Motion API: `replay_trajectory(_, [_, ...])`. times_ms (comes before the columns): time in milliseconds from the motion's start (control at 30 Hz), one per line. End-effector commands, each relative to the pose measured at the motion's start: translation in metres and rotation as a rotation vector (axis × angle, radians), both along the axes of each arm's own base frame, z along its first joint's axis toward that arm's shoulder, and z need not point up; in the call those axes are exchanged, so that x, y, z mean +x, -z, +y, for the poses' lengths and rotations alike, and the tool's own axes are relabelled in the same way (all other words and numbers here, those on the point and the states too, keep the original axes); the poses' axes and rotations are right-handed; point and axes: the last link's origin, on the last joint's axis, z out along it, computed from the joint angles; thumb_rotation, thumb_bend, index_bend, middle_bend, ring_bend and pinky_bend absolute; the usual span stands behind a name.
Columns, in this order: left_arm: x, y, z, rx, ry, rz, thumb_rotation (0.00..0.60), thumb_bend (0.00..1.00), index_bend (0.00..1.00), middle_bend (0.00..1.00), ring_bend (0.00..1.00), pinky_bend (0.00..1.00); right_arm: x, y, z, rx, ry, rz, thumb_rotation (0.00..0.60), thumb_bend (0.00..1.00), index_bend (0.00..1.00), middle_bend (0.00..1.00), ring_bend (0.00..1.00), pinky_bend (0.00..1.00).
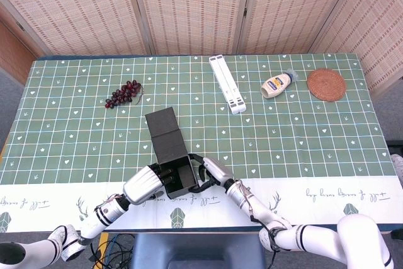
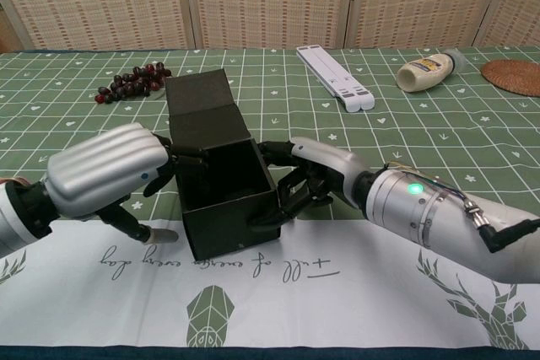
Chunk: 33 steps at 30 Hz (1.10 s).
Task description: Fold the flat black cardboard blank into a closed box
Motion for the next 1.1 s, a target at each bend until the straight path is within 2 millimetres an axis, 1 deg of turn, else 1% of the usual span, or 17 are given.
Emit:
replay_trajectory(33, [0.001,0.001,0.0,-0.006,-0.001,0.002,0.6,0.1,0.43,0.36,0.57,0.52,0.0,0.0,0.001,0.002,-0.003,0.001,0.6,0.23,0.19,0.33,0.7,1.0])
replay_trajectory(400, [0.003,0.006,-0.001,-0.011,0.007,0.025,0.6,0.1,0.44,0.36,0.57,0.52,0.0,0.001,0.002,0.008,-0.007,0.004,0.6,0.23,0.19,0.33,0.7,1.0])
replay_trajectory(567, [0.002,0.002,-0.002,0.01,0.006,0.023,0.6,0.1,0.47,0.37,0.57,0.52,-0.001,0.002,0.002,0.01,-0.004,0.006,0.6,0.24,0.19,0.33,0.7,1.0])
replay_trajectory(767, [-0.003,-0.005,-0.004,0.018,-0.021,0.036,0.6,0.1,0.47,0.38,0.57,0.52,-0.002,0.002,0.001,0.009,-0.002,0.004,0.6,0.24,0.19,0.33,0.7,1.0])
replay_trajectory(1100, [-0.003,-0.005,-0.006,0.026,-0.032,0.055,0.6,0.1,0.47,0.38,0.58,0.52,-0.002,0.002,0.003,0.013,-0.003,0.001,0.6,0.24,0.19,0.33,0.7,0.99])
